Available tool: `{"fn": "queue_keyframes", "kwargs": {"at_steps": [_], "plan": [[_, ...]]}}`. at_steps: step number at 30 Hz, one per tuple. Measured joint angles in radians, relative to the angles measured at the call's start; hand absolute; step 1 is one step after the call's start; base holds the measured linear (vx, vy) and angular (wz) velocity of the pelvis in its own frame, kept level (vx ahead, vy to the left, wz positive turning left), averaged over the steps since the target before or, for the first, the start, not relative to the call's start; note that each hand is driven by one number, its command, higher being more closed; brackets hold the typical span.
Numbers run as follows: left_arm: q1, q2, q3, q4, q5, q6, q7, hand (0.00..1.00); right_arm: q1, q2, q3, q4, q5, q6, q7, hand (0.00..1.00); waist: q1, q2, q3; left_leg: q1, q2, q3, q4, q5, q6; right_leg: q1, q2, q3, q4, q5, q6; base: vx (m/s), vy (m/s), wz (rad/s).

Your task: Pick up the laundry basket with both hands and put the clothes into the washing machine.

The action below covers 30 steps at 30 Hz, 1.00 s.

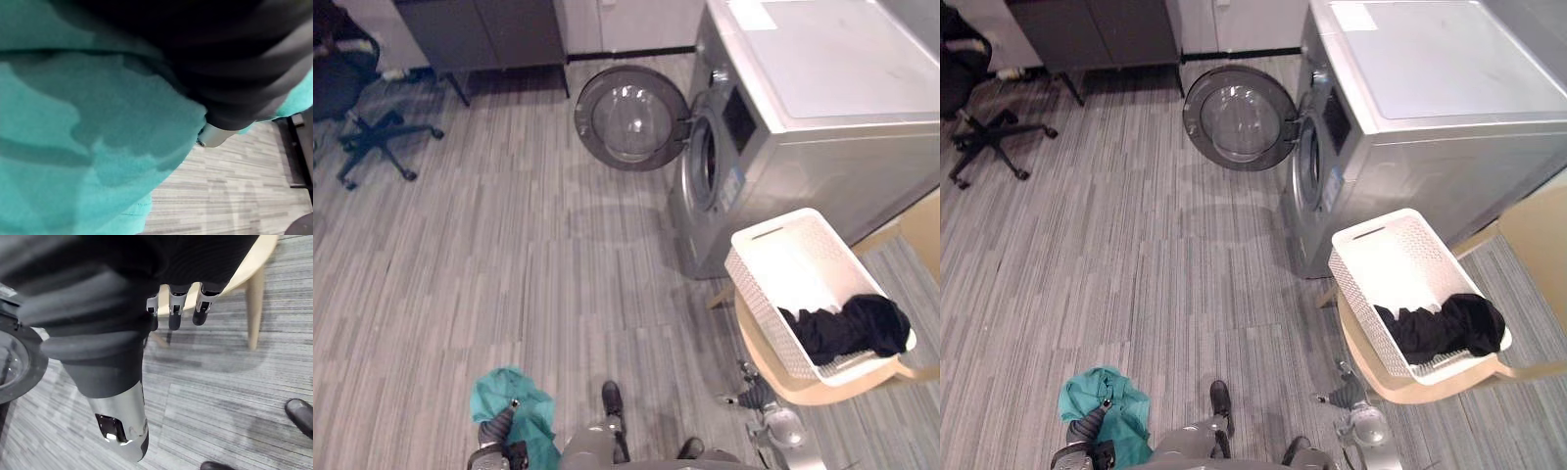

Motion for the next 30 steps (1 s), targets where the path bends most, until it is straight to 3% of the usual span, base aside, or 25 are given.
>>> {"fn": "queue_keyframes", "kwargs": {"at_steps": [2,3,4,5,6,9,10,11,12,13,15,16,17,18,19,20,21,22,25,26,28,30], "plan": [[0.003,-0.015,-0.004,-0.021,-0.001,0.001,-0.001,1.00,0.014,-0.009,-0.001,0.001,0.002,0.005,-0.013,0.00,0.003,0.010,0.007,0.005,-0.016,-0.034,0.075,-0.071,0.016,-0.031,-0.061,0.021,0.197,-0.004,-0.004,0.26,0.155,0.41],[0.003,-0.012,-0.017,-0.058,0.000,0.001,0.000,1.00,0.031,-0.009,-0.001,-0.001,0.003,0.011,-0.016,0.00,-0.013,0.016,0.010,0.022,-0.032,-0.071,0.115,-0.113,0.032,-0.099,-0.091,0.119,0.405,0.041,-0.091,0.31,0.198,0.97],[-0.005,0.007,-0.031,-0.093,0.000,0.001,0.000,1.00,0.045,0.002,0.000,-0.005,0.004,0.011,-0.017,0.00,-0.031,0.023,0.023,0.045,-0.029,-0.127,0.140,-0.142,0.042,-0.170,-0.068,0.241,0.572,0.051,-0.101,0.33,0.166,1.10],[-0.016,0.020,-0.035,-0.104,0.000,0.000,0.000,1.00,0.052,0.008,0.001,-0.006,0.007,0.011,-0.018,0.00,-0.043,0.026,0.035,0.055,-0.030,-0.161,0.148,-0.152,0.049,-0.199,-0.037,0.284,0.620,0.005,-0.084,0.34,0.072,1.21],[-0.041,0.036,-0.034,-0.122,-0.001,0.000,0.001,1.00,0.054,0.016,0.001,-0.006,0.009,0.012,-0.017,0.00,-0.055,0.014,0.050,0.087,-0.030,-0.204,0.145,-0.165,0.057,-0.260,0.015,0.319,0.650,-0.051,-0.099,0.35,0.014,1.02],[-0.075,0.057,-0.060,-0.130,-0.001,-0.001,0.001,1.00,0.053,0.015,-0.007,-0.011,0.021,0.011,-0.022,0.00,-0.082,0.009,0.068,0.162,-0.034,-0.266,0.134,-0.210,0.052,-0.402,0.080,0.309,0.533,-0.066,-0.099,0.40,0.005,0.76],[-0.093,0.058,-0.080,-0.130,-0.001,-0.001,0.000,1.00,0.061,0.016,-0.016,-0.023,0.030,0.011,-0.028,0.00,-0.100,0.007,0.071,0.210,-0.041,-0.307,0.127,-0.225,0.039,-0.445,0.099,0.299,0.365,-0.030,-0.065,0.48,-0.044,0.90],[-0.102,0.057,-0.083,-0.128,-0.001,-0.001,-0.001,1.00,0.065,0.015,-0.019,-0.028,0.038,0.010,-0.031,0.00,-0.108,0.004,0.077,0.233,-0.047,-0.329,0.123,-0.230,0.034,-0.449,0.108,0.298,0.283,0.002,-0.065,0.51,-0.068,1.07],[-0.108,0.057,-0.091,-0.127,0.000,-0.002,-0.001,1.00,0.065,0.014,-0.023,-0.028,0.045,0.010,-0.033,0.00,-0.124,-0.003,0.085,0.269,-0.054,-0.356,0.108,-0.240,0.023,-0.449,0.110,0.302,0.134,0.068,-0.067,0.68,-0.157,1.02],[-0.119,0.057,-0.098,-0.128,0.000,-0.003,-0.003,1.00,0.065,0.015,-0.030,-0.031,0.047,0.010,-0.033,0.00,-0.125,-0.018,0.088,0.318,-0.064,-0.396,0.081,-0.263,-0.010,-0.464,0.114,0.301,-0.014,0.157,-0.072,0.59,-0.167,1.05],[-0.116,0.055,-0.105,-0.129,0.003,-0.003,-0.005,1.00,0.076,0.015,-0.035,-0.045,0.047,0.013,-0.032,0.00,-0.127,-0.035,0.079,0.375,-0.056,-0.421,0.070,-0.298,-0.056,-0.477,0.106,0.304,-0.019,0.204,-0.131,0.64,-0.231,0.97],[-0.104,0.047,-0.122,-0.134,0.011,-0.003,-0.010,1.00,0.108,0.015,-0.035,-0.100,0.047,0.013,-0.027,0.00,-0.138,-0.013,0.080,0.378,-0.025,-0.429,0.152,-0.328,-0.109,-0.466,0.113,0.266,0.061,0.304,-0.223,0.70,-0.288,0.81],[-0.100,0.044,-0.122,-0.137,0.011,-0.002,-0.014,1.00,0.110,0.017,-0.035,-0.111,0.047,0.013,-0.024,0.00,-0.139,-0.008,0.080,0.364,-0.016,-0.424,0.194,-0.332,-0.118,-0.461,0.116,0.256,0.074,0.310,-0.232,0.83,-0.351,0.61],[-0.085,0.020,-0.116,-0.154,0.013,-0.001,-0.024,1.00,0.106,0.020,-0.032,-0.153,0.046,0.013,-0.010,0.00,-0.131,0.030,0.086,0.287,0.039,-0.385,0.423,-0.319,-0.170,-0.419,0.161,0.230,0.099,0.263,-0.259,0.67,-0.267,-0.12],[-0.048,-0.016,-0.089,-0.184,0.024,0.000,-0.029,1.00,0.109,0.017,-0.017,-0.216,0.046,0.011,-0.006,0.00,-0.117,0.060,0.088,0.173,0.110,-0.344,0.719,-0.189,-0.233,-0.352,0.229,0.239,0.079,0.231,-0.278,0.67,-0.232,-0.45],[-0.028,-0.028,-0.087,-0.197,0.029,0.000,-0.029,1.00,0.107,0.016,-0.007,-0.243,0.046,0.007,-0.007,0.00,-0.103,0.064,0.088,0.125,0.147,-0.331,0.841,-0.159,-0.238,-0.319,0.261,0.252,0.063,0.214,-0.295,0.66,-0.188,-0.96],[-0.015,-0.033,-0.095,-0.206,0.031,0.003,-0.037,1.00,0.104,0.028,0.002,-0.282,0.049,0.001,-0.014,0.00,-0.080,0.061,0.089,0.044,0.191,-0.303,1.017,-0.195,-0.190,-0.248,0.311,0.287,0.039,0.193,-0.311,0.64,-0.160,-1.16],[-0.020,-0.037,-0.104,-0.206,0.033,0.012,-0.047,1.00,0.099,0.037,0.003,-0.305,0.052,-0.001,-0.016,0.00,-0.062,0.045,0.086,-0.014,0.205,-0.280,1.064,-0.216,-0.156,-0.193,0.329,0.329,0.015,0.185,-0.321,0.62,-0.156,-1.07],[-0.030,-0.068,-0.120,-0.244,0.033,0.011,-0.047,1.00,0.093,0.045,0.009,-0.329,0.054,0.001,-0.020,0.00,-0.046,0.026,0.090,-0.101,0.183,-0.244,0.873,-0.262,-0.089,-0.073,0.340,0.451,-0.044,0.185,-0.321,0.53,-0.074,-1.09],[-0.031,-0.071,-0.121,-0.251,0.033,0.009,-0.047,1.00,0.093,0.046,0.010,-0.330,0.054,0.003,-0.022,0.00,-0.039,0.026,0.090,-0.105,0.171,-0.254,0.814,-0.270,-0.092,-0.061,0.343,0.478,-0.045,0.184,-0.321,0.51,0.057,-1.46],[-0.034,-0.070,-0.131,-0.265,0.033,0.005,-0.046,1.00,0.102,0.046,0.011,-0.341,0.052,0.004,-0.036,0.00,-0.011,0.026,0.090,-0.111,0.110,-0.391,0.585,-0.276,-0.109,-0.016,0.355,0.587,-0.042,0.151,-0.310,0.46,0.136,-1.69],[-0.029,-0.073,-0.132,-0.265,0.033,-0.002,-0.045,1.00,0.103,0.045,0.011,-0.344,0.050,0.005,-0.037,0.00,-0.011,0.034,0.086,-0.109,0.085,-0.494,0.467,-0.263,-0.127,-0.006,0.366,0.654,-0.005,0.065,-0.259,0.29,0.214,-1.68]]}}
